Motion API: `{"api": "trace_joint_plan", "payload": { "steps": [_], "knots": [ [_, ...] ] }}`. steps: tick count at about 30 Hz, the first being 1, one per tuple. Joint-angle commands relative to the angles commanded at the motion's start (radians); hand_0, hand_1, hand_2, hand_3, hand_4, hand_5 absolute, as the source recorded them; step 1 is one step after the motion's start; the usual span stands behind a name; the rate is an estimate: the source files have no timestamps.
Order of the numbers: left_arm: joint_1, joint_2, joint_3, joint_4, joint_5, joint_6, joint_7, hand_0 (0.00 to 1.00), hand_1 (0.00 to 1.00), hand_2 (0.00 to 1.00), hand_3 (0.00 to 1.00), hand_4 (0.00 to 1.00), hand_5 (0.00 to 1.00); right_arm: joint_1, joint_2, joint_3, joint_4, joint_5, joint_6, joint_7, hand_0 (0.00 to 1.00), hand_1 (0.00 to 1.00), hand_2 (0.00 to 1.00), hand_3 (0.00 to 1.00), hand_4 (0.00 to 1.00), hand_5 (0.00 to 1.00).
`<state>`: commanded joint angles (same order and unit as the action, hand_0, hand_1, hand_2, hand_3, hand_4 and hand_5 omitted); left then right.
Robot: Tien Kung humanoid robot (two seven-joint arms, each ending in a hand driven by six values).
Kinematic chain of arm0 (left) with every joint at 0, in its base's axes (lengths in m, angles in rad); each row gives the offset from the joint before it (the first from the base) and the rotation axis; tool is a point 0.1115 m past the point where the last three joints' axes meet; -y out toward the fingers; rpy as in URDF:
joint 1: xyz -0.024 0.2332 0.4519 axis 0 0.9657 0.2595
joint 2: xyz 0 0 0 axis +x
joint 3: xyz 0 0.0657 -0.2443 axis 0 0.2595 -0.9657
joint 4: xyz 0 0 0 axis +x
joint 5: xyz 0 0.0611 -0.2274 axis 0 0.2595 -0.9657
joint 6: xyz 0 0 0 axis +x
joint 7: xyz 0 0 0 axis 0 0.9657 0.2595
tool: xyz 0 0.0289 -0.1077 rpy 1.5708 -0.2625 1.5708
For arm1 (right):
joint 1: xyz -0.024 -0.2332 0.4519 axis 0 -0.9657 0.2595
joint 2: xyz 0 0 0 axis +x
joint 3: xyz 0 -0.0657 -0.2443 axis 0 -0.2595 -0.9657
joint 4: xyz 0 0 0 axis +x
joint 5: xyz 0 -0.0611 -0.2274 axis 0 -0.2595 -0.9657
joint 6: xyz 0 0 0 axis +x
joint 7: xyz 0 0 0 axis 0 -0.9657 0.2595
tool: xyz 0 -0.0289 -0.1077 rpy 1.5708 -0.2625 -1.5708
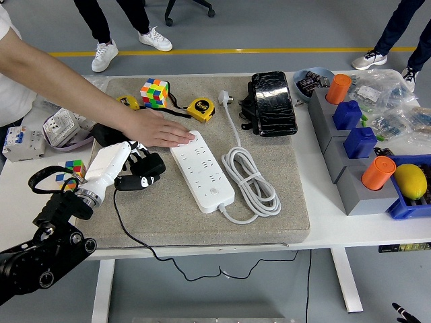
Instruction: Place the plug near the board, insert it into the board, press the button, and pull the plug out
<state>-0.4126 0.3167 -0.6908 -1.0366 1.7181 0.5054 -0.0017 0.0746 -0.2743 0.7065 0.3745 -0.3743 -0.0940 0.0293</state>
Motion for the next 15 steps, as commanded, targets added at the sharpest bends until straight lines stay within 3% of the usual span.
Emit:
{"api": "trace_joint_plan", "payload": {
  "steps": [5, 6, 15],
  "knots": [
    [0.001, -0.002, -0.001, 0.004, -0.008, -0.008, -0.001, 0.372, 0.518, 0.487, 0.556, 0.939, 0.304, -0.001, 0.001, 0.008, -0.001, -0.002, 0.000, 0.000, 0.568, 0.640, 0.619, 0.550, 0.970, 0.538],
    [0.002, -0.002, -0.001, 0.004, -0.009, -0.009, -0.001, 0.469, 0.587, 0.526, 0.591, 0.984, 0.398, -0.001, 0.001, 0.009, -0.001, -0.003, 0.000, 0.000, 0.569, 0.640, 0.619, 0.550, 0.969, 0.538],
    [0.011, -0.003, -0.011, 0.008, -0.015, -0.013, -0.005, 0.480, 0.606, 0.559, 0.610, 0.992, 0.411, -0.005, 0.001, 0.010, 0.000, -0.003, 0.000, 0.000, 0.568, 0.640, 0.619, 0.550, 0.968, 0.537]
  ]
}}
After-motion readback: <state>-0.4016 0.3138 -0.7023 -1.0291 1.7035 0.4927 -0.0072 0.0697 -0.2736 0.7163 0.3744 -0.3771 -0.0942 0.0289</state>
